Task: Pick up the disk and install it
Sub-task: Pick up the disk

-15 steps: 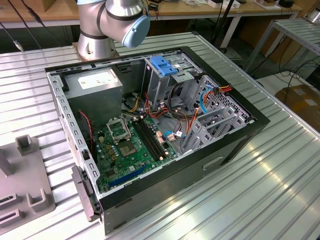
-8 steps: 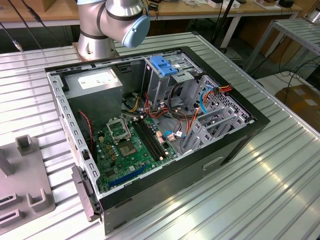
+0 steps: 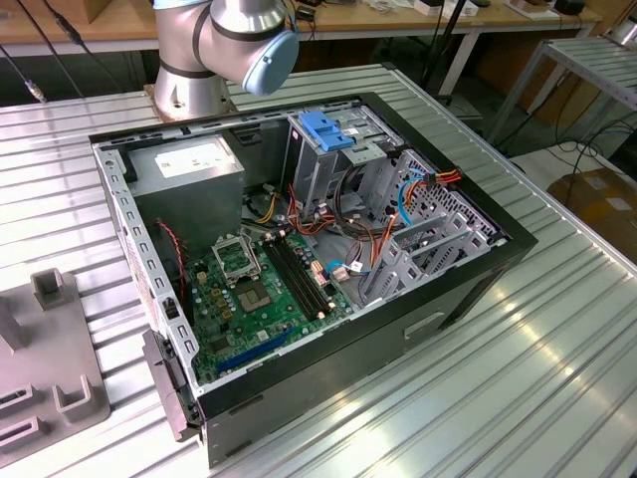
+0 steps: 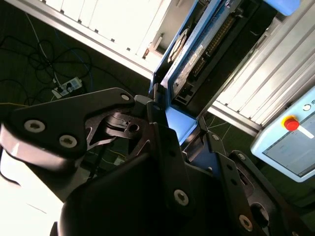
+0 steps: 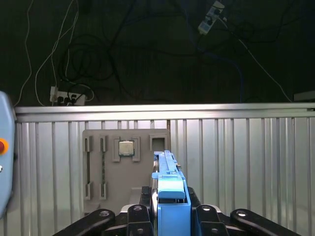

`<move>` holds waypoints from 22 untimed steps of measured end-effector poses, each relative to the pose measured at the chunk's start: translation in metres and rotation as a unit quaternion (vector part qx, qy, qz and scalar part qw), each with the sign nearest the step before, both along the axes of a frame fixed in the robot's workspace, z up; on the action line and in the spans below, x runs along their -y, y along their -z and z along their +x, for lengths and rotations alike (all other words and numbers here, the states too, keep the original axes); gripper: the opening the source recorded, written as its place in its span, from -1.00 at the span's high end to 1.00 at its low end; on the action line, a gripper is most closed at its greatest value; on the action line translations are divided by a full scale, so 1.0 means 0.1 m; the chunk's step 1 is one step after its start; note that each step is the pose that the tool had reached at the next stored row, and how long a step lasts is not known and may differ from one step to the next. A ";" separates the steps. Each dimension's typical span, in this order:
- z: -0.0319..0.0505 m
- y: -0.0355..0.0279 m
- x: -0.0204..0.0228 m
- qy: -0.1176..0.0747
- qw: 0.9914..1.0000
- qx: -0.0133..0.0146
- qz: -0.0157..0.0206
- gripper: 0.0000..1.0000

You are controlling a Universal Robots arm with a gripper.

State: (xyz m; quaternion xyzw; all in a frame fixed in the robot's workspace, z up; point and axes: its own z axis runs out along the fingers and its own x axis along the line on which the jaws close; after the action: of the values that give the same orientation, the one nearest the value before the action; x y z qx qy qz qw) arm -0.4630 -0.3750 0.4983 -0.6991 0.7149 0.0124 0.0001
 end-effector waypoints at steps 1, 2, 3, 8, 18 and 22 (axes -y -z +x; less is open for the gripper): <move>0.004 0.000 0.000 0.000 1.000 0.000 0.000 0.26; 0.011 0.000 0.000 0.000 1.000 0.000 0.000 0.26; 0.025 0.000 0.000 0.000 1.000 0.000 0.000 0.26; 0.099 0.000 0.000 0.000 1.000 0.000 0.000 0.26; 0.251 0.000 0.000 0.000 1.000 0.000 0.000 0.26; 0.320 0.000 0.000 0.000 1.000 0.000 0.000 0.26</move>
State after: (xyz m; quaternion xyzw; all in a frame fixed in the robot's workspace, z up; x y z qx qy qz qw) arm -0.4310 -0.3750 0.4983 -0.6991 0.7149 0.0124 0.0002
